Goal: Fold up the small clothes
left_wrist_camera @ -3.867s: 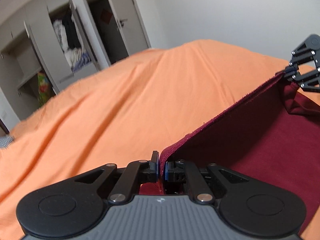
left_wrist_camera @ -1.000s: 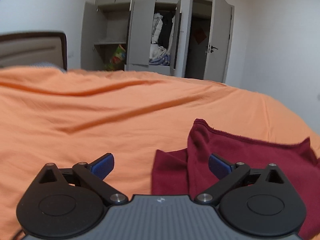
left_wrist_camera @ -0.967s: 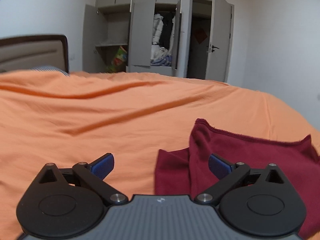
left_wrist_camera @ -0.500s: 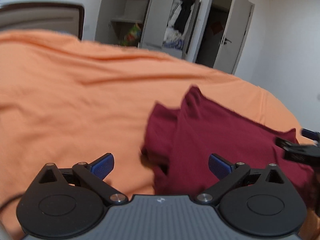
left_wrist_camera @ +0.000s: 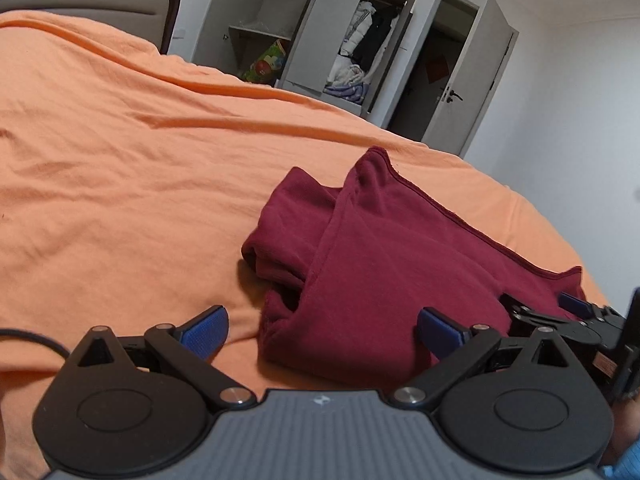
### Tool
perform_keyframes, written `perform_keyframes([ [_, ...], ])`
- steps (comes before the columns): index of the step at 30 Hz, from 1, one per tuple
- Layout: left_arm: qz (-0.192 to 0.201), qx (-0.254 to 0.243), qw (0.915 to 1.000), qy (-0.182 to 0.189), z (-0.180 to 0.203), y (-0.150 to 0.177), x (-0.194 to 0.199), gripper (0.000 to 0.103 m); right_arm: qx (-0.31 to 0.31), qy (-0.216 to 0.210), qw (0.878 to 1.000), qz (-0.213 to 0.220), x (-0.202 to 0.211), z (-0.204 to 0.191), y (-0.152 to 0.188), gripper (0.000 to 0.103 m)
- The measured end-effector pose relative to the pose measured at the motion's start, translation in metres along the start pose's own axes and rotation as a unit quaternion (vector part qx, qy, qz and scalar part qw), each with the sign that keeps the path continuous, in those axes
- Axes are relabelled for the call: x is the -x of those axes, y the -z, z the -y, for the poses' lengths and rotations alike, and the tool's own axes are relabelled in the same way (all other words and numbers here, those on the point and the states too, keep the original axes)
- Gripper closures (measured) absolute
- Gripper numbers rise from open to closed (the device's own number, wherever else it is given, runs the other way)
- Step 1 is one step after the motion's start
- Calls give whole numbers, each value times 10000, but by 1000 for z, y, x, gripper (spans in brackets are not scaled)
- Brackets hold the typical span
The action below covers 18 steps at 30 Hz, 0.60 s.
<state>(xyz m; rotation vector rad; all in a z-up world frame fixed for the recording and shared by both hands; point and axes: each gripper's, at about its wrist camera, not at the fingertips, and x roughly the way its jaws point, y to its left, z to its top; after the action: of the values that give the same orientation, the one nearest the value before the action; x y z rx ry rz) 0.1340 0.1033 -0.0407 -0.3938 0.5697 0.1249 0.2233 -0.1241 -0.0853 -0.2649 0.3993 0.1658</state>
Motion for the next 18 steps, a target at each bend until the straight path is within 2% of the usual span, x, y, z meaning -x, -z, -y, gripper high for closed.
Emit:
perform_keyframes([
  [4, 159, 51, 9997, -168, -6, -8, -12, 0, -50, -11, 10000, -47, 8, -1, 3, 1],
  [9, 208, -91, 9993, -297, -17, -20, -24, 0, -534, -75, 9983, -203, 27, 4, 11, 1],
  [14, 226, -86, 9994, -229, -22, -23, -29, 0, -377, 193, 9990, 129, 60, -11, 23, 1],
  [18, 248, -130, 9994, -178, -23, -24, -32, 0, -247, 205, 9988, 364, 81, -26, 38, 1],
])
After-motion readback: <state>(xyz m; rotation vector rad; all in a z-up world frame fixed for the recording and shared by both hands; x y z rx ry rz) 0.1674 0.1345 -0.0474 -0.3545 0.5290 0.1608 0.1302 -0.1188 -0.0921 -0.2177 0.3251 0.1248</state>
